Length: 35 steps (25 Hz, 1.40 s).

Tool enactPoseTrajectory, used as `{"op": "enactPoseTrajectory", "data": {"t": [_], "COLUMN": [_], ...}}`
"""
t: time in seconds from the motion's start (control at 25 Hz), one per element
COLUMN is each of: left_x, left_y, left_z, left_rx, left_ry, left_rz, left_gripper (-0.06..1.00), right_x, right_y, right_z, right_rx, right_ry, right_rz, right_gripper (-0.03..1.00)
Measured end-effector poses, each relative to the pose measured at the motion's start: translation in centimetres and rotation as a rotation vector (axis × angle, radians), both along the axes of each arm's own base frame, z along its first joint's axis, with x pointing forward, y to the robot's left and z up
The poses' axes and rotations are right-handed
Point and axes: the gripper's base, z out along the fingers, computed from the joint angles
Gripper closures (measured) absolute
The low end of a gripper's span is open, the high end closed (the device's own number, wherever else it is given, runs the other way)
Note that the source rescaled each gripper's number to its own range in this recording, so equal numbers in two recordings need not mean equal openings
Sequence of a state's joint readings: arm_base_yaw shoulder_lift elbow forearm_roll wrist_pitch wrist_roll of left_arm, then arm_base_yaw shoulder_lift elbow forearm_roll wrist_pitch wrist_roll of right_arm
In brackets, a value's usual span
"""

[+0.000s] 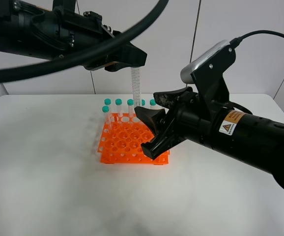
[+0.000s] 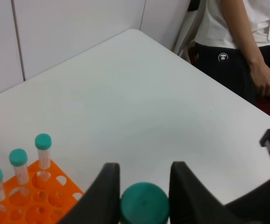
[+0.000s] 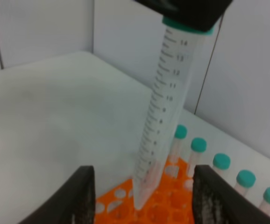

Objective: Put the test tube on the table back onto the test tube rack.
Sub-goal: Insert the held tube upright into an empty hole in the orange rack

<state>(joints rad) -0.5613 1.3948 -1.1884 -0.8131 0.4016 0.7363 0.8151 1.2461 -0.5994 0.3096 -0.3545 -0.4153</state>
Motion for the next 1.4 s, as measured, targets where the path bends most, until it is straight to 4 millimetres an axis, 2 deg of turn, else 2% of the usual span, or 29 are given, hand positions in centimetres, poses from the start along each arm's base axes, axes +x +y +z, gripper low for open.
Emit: {"op": "enactPoseTrajectory", "data": {"t": [0.2,0.48,0.68,0.84,0.96,1.16,1.28,1.4], "left_x": [0.0,0.0,0.0,0.0,0.0,-0.1,-0.1,-0.1], "left_y": [0.0,0.0,0.0,0.0,0.0,0.0,0.0,0.0], "left_z": [0.0,0.0,0.0,0.0,0.0,-0.1,-0.1,-0.1], "left_rx": [0.0,0.0,0.0,-0.001,-0.001,0.001,0.001,0.003], "left_ry": [0.0,0.0,0.0,0.001,0.004,0.008,0.008,0.011], "left_rz": [0.0,0.0,0.0,0.0,-0.003,-0.008,-0.008,-0.011], "left_gripper": [0.94,0.94,0.94,0.94,0.94,0.94,0.94,0.94], "right_x": [0.2,1.0,2.5,3.5,3.8,4.1,4.6,5.5], "right_y": [-2.2,-6.8,-10.5,-14.1,-16.9,-21.3,-22.4,-22.4], "right_z": [0.6,1.8,1.9,1.9,1.9,0.7,-0.9,-2.6], "right_rx": [-0.009,-0.014,-0.035,-0.041,-0.047,-0.058,-0.054,-0.067], "right_ry": [0.071,0.113,0.114,0.106,0.104,0.188,0.299,0.432], "right_rz": [-0.058,-0.209,-0.371,-0.531,-0.656,-0.84,-0.88,-0.861], "right_gripper": [-0.03,-0.03,-0.03,0.08,0.08,0.08,0.08,0.08]}}
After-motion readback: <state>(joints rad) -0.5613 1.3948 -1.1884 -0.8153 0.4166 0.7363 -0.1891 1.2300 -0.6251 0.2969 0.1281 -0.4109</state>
